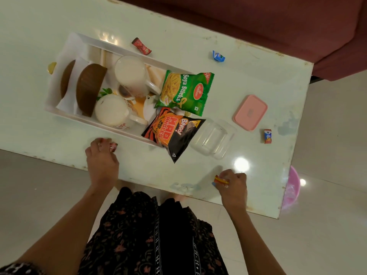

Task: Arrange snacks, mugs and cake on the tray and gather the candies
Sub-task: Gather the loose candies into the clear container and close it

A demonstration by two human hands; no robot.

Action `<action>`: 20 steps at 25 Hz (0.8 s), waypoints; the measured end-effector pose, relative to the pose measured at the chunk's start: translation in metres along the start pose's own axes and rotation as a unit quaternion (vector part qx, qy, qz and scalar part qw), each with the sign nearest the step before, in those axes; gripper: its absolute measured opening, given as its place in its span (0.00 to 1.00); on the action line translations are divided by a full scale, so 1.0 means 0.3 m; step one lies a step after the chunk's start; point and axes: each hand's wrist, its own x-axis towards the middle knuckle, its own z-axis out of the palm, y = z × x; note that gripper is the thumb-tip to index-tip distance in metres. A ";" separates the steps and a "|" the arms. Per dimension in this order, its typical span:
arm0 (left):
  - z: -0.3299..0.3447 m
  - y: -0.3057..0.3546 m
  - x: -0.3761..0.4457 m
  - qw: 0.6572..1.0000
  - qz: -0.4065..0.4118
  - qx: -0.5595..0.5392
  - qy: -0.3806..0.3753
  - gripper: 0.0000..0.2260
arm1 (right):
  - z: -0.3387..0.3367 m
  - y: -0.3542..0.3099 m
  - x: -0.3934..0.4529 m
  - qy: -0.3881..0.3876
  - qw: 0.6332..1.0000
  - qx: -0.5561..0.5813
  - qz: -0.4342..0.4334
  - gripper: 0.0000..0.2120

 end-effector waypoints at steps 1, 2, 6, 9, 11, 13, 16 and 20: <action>0.003 0.001 0.005 1.000 0.014 0.000 -0.002 0.15 | 0.017 -0.003 -0.005 0.003 1.000 0.006 -0.014 0.09; 0.003 0.003 0.007 1.000 0.022 -0.004 -0.005 0.12 | 0.030 -0.006 -0.008 0.005 1.000 0.013 -0.025 0.06; 0.014 0.038 -0.066 0.994 0.095 -0.028 -0.055 0.07 | 0.041 -0.019 -0.020 -0.014 0.997 0.081 -0.015 0.05; 0.043 0.136 -0.220 0.971 0.147 -0.099 -0.161 0.07 | 0.029 -0.034 -0.044 -0.051 0.984 0.169 0.023 0.05; 0.065 0.258 -0.308 0.948 0.136 -0.150 -0.245 0.08 | 0.007 -0.052 -0.059 -0.030 0.977 0.210 0.023 0.07; 0.078 0.410 -0.346 0.931 0.097 -0.218 -0.275 0.08 | -0.028 -0.085 -0.065 0.026 0.971 0.239 0.006 0.10; 0.059 0.620 -0.333 0.908 0.035 -0.323 -0.263 0.06 | -0.090 -0.149 -0.048 0.101 0.952 0.288 -0.029 0.13; 0.051 0.741 -0.266 0.911 0.023 -0.326 -0.251 0.11 | -0.149 -0.222 0.022 0.079 0.951 0.291 -0.065 0.14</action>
